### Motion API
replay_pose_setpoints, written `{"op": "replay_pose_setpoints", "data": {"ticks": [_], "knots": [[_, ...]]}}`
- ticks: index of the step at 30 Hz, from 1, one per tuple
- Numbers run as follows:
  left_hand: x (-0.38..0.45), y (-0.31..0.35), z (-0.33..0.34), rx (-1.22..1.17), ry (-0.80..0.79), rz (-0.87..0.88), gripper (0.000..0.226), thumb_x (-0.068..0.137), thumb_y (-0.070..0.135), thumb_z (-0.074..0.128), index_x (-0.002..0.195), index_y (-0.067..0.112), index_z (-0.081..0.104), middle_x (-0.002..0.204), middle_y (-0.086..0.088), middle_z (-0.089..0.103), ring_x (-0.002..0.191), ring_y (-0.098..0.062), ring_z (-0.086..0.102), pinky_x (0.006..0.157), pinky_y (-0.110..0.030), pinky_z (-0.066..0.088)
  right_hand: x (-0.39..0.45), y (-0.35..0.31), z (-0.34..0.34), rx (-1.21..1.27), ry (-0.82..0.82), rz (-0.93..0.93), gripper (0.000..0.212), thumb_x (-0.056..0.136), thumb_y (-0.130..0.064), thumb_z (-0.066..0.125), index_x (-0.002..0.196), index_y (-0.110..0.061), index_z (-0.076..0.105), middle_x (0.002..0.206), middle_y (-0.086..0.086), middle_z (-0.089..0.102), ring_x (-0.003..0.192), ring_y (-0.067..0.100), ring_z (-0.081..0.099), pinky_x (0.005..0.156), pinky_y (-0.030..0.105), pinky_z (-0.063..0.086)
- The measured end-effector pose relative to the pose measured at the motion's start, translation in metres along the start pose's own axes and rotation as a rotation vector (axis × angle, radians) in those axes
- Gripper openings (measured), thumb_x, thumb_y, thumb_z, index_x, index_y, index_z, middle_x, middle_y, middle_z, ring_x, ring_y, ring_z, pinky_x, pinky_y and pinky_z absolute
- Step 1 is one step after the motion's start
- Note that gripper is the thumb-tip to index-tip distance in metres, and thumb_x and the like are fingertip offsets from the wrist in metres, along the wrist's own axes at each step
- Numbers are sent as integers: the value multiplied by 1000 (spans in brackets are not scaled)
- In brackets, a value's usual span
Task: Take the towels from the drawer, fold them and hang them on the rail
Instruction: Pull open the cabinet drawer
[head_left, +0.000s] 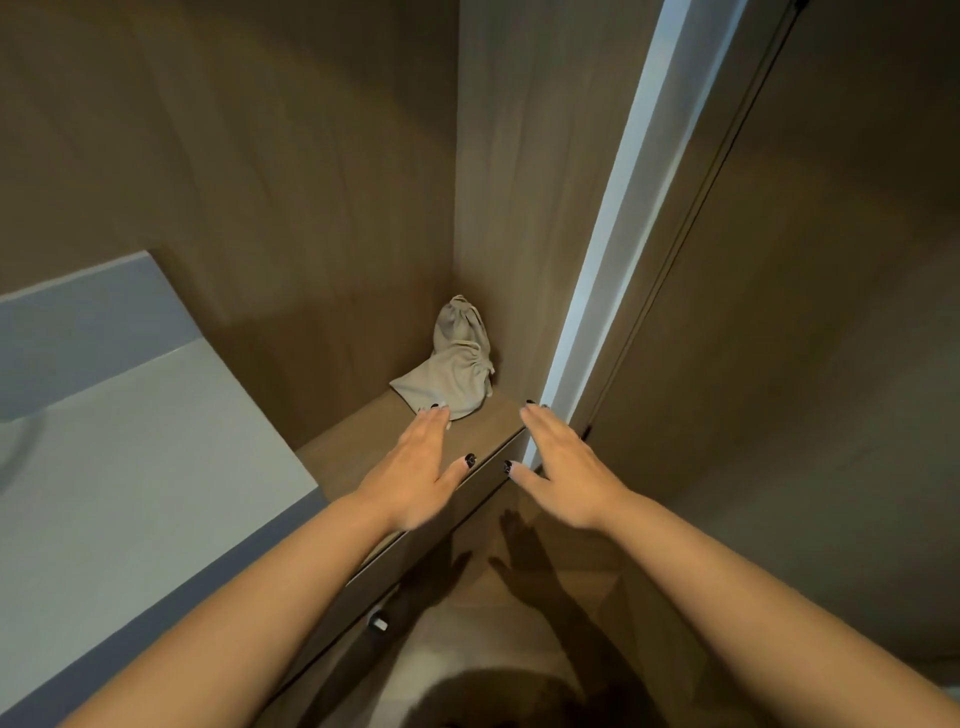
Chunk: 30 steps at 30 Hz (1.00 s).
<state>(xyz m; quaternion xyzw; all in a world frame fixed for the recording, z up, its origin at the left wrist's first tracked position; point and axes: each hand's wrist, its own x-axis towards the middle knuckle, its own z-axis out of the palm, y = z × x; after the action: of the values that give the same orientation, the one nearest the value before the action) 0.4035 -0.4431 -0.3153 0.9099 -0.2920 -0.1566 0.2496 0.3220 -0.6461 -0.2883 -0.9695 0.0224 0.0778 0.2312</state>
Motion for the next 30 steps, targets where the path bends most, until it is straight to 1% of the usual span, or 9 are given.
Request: {"op": "replay_pose_setpoints", "data": {"ticks": [4, 7, 11, 14, 18, 21, 25, 30], "knots": [[22, -6, 3, -10, 25, -57, 76, 102, 44, 44, 158, 15, 2, 166, -1, 3, 152, -13, -3, 113, -24, 2, 32, 19, -5, 14, -34, -36, 75, 101, -45, 46, 158, -19, 6, 166, -3, 3, 152, 13, -1, 122, 33, 7], [37, -4, 12, -15, 68, -126, 76, 102, 45, 43, 158, 15, 2, 166, -2, 4, 152, -13, -2, 114, -24, 2, 55, 37, -11, 6, -93, -77, 74, 101, -44, 45, 158, -19, 5, 166, -3, 3, 152, 14, -1, 123, 35, 8], [49, 3, 26, -9, 103, -206, 76, 101, 45, 43, 158, 14, 3, 166, -3, 5, 152, -14, -1, 116, -25, 2, 79, 57, -15, 3, -151, -148, 74, 101, -43, 46, 158, -19, 5, 166, -3, 3, 152, 14, -1, 123, 41, 13], [60, 17, 45, -23, 138, -288, 77, 101, 46, 43, 158, 15, 3, 166, -3, 5, 152, -15, -1, 115, -26, 2, 98, 83, -18, -3, -200, -212, 74, 101, -42, 48, 158, -19, 7, 166, -4, 4, 152, 14, 0, 123, 40, 14], [72, 32, 69, -51, 139, -375, 76, 101, 44, 44, 158, 13, 3, 166, -5, 5, 152, -17, -1, 120, -30, 5, 108, 114, -13, -12, -268, -255, 74, 101, -42, 47, 158, -20, 6, 166, -4, 3, 152, 13, 0, 123, 37, 13], [77, 36, 85, -108, 158, -429, 75, 102, 41, 45, 158, 13, 4, 166, -5, 5, 152, -17, 0, 121, -32, 5, 112, 129, -1, -9, -302, -204, 73, 100, -41, 49, 158, -24, 6, 165, -7, 3, 151, 13, 2, 122, 36, 14], [74, 26, 114, -144, 165, -451, 73, 102, 36, 46, 158, 11, 5, 166, -7, 7, 152, -18, 2, 121, -29, 5, 111, 141, 26, 32, -340, -209, 71, 101, -38, 47, 158, -20, 8, 165, -5, 5, 151, 13, 3, 123, 39, 14], [68, -15, 161, -152, 179, -473, 73, 102, 38, 46, 158, 13, 5, 166, -5, 7, 152, -16, 3, 116, -24, 3, 113, 152, 87, 105, -310, -213, 66, 101, -33, 48, 157, -18, 16, 164, -3, 12, 150, 11, 9, 121, 31, 15]]}}
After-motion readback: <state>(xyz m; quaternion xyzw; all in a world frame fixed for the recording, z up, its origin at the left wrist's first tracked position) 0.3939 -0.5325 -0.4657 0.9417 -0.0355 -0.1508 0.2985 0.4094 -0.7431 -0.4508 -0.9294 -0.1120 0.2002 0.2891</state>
